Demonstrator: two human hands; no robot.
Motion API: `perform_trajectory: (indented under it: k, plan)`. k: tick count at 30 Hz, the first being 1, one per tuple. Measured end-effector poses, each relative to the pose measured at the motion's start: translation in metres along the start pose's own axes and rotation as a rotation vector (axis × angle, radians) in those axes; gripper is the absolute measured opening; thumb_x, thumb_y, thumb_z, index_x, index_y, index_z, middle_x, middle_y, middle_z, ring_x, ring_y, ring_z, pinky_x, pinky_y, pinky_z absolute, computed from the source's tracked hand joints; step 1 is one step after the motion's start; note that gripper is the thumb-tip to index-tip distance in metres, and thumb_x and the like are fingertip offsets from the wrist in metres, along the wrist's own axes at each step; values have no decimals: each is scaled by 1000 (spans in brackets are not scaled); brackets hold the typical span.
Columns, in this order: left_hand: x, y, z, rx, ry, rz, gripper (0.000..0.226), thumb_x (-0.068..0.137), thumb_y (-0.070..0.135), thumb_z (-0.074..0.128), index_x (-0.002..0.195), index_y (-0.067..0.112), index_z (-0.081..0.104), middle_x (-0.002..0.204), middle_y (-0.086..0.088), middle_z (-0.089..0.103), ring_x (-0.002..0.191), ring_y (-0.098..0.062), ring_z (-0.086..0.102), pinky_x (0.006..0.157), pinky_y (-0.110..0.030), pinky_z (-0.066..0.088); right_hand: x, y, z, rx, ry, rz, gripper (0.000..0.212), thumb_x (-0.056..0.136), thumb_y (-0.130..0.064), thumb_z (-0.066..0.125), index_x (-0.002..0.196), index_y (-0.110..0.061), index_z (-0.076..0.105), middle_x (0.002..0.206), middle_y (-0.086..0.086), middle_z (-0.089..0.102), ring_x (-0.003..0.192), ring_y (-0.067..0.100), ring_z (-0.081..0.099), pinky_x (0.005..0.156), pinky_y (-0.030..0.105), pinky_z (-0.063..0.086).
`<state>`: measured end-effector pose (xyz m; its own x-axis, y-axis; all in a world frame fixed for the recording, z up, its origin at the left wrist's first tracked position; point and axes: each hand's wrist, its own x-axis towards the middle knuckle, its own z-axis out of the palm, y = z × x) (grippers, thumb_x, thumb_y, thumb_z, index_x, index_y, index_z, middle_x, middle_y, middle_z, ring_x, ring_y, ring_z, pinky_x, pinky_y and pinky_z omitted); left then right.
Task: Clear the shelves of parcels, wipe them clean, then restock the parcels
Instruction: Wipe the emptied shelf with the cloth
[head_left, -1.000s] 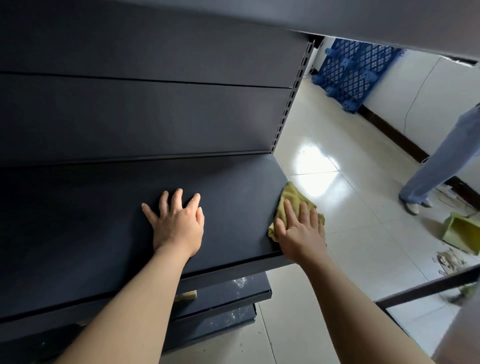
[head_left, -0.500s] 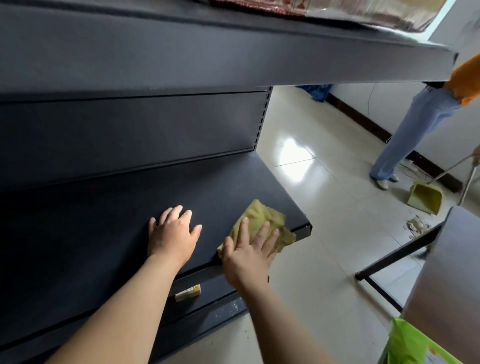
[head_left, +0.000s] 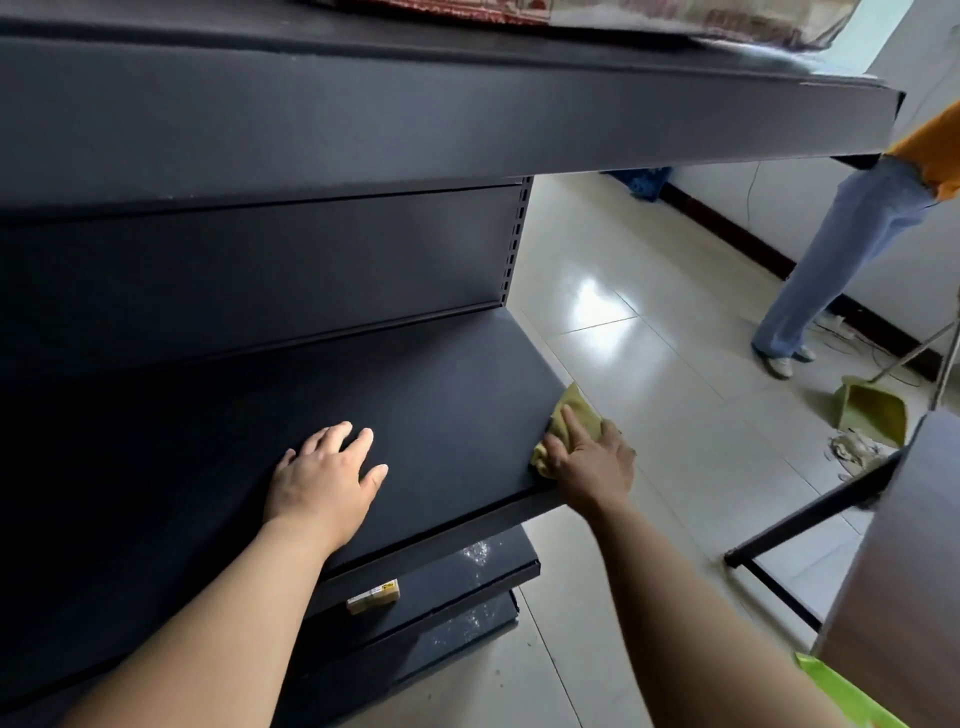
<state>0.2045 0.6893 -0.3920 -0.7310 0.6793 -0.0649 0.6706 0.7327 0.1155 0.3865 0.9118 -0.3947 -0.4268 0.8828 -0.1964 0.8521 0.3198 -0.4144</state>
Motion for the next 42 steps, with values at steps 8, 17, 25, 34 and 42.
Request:
perform_trajectory:
  k: [8, 17, 25, 34, 42]
  plan:
    - [6, 3, -9, -40, -11, -47, 52, 94, 55, 42, 142, 36, 39, 147, 11, 33, 134, -15, 34, 100, -36, 37, 30, -24, -36, -143, 266, -387, 43, 78, -9, 56, 116, -27, 66, 128, 11, 47, 114, 35, 40, 91, 35, 33]
    - [3, 4, -9, -77, 12, -76, 52, 92, 59, 43, 141, 41, 40, 146, 18, 34, 134, -10, 34, 98, -33, 39, 11, -69, 5, 119, -75, -766, 40, 86, -11, 60, 125, -16, 60, 151, 7, 36, 127, 32, 47, 98, 35, 43]
    - [0, 3, -1, -39, 86, -90, 51, 90, 63, 39, 138, 45, 41, 142, 21, 36, 131, -6, 36, 91, -31, 42, 30, -93, 36, -194, 33, -1103, 37, 89, -22, 50, 125, -15, 58, 130, 5, 54, 122, 29, 47, 109, 38, 30]
    - [-1, 2, 7, 9, 148, -96, 52, 89, 65, 33, 137, 47, 41, 139, 26, 36, 129, -2, 37, 90, -31, 43, 126, -125, 17, -217, 76, -799, 65, 85, -11, 50, 147, -27, 38, 141, 6, 50, 123, 33, 49, 102, 35, 38]
    - [-1, 4, 5, -21, 130, -98, 51, 90, 63, 37, 138, 45, 42, 141, 23, 37, 130, -5, 38, 91, -32, 42, 159, -123, 8, -182, 12, -466, 57, 91, -5, 43, 146, -18, 34, 142, 17, 43, 127, 36, 43, 109, 41, 32]
